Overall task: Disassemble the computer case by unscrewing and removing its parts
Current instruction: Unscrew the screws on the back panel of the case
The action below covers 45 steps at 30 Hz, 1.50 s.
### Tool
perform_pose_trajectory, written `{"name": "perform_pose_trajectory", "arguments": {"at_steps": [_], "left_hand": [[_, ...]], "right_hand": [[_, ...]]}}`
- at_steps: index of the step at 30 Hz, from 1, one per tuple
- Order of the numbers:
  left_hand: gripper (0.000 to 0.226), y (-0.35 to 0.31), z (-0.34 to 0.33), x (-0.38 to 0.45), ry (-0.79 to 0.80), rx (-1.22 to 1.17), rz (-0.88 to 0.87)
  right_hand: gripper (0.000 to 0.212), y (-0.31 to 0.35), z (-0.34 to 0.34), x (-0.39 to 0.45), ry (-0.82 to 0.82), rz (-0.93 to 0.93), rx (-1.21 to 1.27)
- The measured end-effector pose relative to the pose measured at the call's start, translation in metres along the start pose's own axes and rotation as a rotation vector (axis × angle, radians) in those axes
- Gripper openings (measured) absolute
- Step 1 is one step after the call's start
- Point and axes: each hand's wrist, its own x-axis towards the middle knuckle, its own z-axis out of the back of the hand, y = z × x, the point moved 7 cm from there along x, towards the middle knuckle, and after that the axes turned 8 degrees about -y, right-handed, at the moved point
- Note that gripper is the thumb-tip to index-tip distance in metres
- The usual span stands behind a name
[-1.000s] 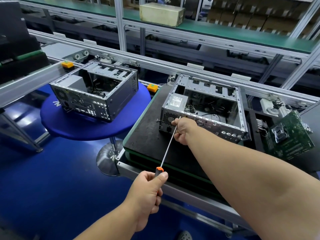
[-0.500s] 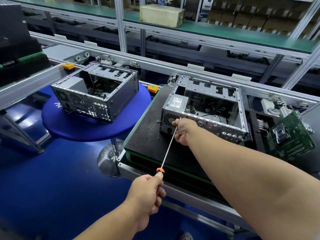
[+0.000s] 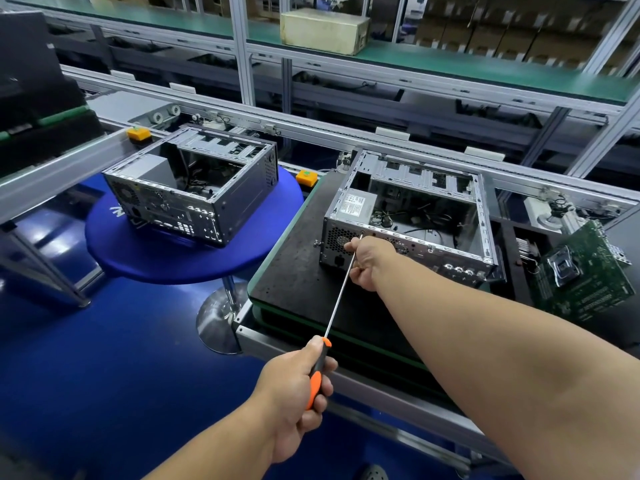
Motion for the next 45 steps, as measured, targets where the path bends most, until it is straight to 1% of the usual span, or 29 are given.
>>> {"name": "perform_pose_trajectory", "arguments": {"at_steps": [3,6,8,13,16,21,25,29,32,35,38,42,45], "left_hand": [[0.042,-0.0004,-0.0014,-0.0008,0.006,0.023,-0.039],[0.031,0.0006,0.0019,0.002,-0.031,0.043,-0.067],[0.029,-0.0005,0.0047,0.0046,-0.051,0.043,-0.079],[0.03,-0.0031,0.0052,0.0051,-0.06,0.051,-0.111],[0.033,-0.0019,0.0033,0.0038,-0.052,0.056,-0.087],[0.046,0.0028,0.0008,0.003,-0.062,0.074,-0.047],[0.048,0.0051,-0.0007,0.0038,-0.056,0.045,-0.022],[0.043,0.0039,0.0,0.0033,-0.039,0.011,-0.017],[0.035,0.0013,-0.0015,0.0022,-0.005,0.019,-0.055],[0.03,0.0005,0.0,0.0029,-0.02,0.043,-0.088],[0.03,-0.0016,0.0025,0.0038,-0.052,0.046,-0.097],[0.03,-0.0035,0.0015,0.0009,-0.054,0.049,-0.091],[0.037,-0.003,-0.0005,-0.001,-0.061,0.04,-0.074]], "right_hand": [[0.025,-0.0004,-0.0004,0.0003,0.004,-0.006,0.002],[0.024,-0.001,-0.0005,-0.0006,0.012,-0.013,-0.002],[0.024,-0.0001,-0.0006,-0.0016,0.018,-0.014,-0.001],[0.025,0.0017,-0.0006,-0.0041,0.031,-0.018,-0.007],[0.026,0.0017,0.0005,-0.0039,0.034,-0.016,-0.009],[0.028,0.0021,0.0011,-0.0026,0.029,-0.023,-0.004],[0.025,0.002,0.0026,-0.0017,0.019,-0.028,-0.014],[0.025,0.0019,0.0014,-0.0008,0.022,-0.005,-0.006],[0.026,0.0017,0.0012,0.0004,0.021,-0.014,-0.007],[0.026,0.0013,0.0011,0.0012,0.021,-0.026,-0.011],[0.025,0.001,0.0011,0.0013,0.023,-0.026,-0.01],[0.027,0.0005,0.0019,0.0021,0.03,-0.026,0.008],[0.027,-0.0005,0.0032,0.0033,0.038,-0.021,0.027]]}}
